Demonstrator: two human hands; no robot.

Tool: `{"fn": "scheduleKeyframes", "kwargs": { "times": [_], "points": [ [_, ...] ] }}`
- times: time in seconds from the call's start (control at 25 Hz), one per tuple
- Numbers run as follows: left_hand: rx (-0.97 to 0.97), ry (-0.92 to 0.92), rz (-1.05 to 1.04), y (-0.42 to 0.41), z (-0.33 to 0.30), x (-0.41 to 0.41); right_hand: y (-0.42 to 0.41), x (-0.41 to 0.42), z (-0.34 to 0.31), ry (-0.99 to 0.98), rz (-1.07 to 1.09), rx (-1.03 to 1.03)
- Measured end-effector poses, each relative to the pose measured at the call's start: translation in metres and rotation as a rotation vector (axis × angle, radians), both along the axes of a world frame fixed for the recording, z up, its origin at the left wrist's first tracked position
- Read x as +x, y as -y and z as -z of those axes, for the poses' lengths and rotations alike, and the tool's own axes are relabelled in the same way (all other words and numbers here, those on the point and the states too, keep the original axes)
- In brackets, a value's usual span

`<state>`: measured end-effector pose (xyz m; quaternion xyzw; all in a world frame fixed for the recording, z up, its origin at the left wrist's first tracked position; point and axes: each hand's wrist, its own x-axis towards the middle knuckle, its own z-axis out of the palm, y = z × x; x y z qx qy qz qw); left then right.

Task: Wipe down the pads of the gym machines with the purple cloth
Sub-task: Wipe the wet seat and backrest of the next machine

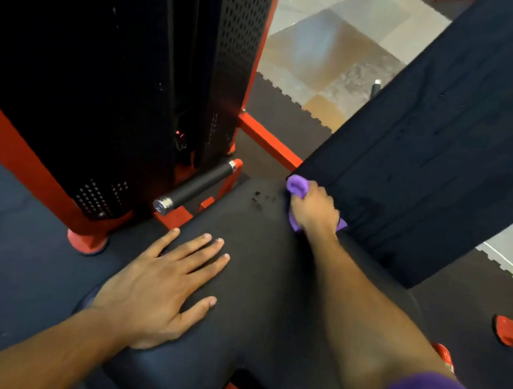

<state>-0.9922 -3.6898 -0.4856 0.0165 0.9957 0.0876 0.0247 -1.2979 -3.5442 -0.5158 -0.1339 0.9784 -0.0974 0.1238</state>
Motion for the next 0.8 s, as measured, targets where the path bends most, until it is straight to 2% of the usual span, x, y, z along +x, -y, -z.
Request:
{"fn": "scheduleKeyframes", "kwargs": {
  "times": [0.12,0.28,0.36,0.48,0.6,0.72,0.8],
  "points": [
    [0.026,0.010,-0.004,0.002,0.001,0.002,0.012,-0.018,-0.005,0.039,0.074,-0.004],
    [0.023,-0.012,-0.007,0.001,-0.001,0.003,-0.021,0.084,-0.010,-0.048,-0.137,-0.004],
    [0.027,-0.012,-0.008,0.002,-0.002,0.001,-0.030,0.106,-0.014,-0.061,-0.220,-0.091],
    [0.068,0.009,-0.012,0.000,0.002,0.002,-0.019,0.063,-0.008,-0.066,-0.204,-0.039],
    [0.085,-0.009,-0.027,-0.001,0.000,0.003,0.006,0.007,-0.010,0.046,-0.028,-0.006],
    [0.078,-0.039,-0.005,0.000,-0.003,0.004,0.023,-0.010,-0.018,0.120,0.077,-0.189],
    [0.068,-0.062,0.005,0.001,-0.001,0.005,0.031,0.020,-0.017,0.095,-0.017,-0.297]
  ]
}}
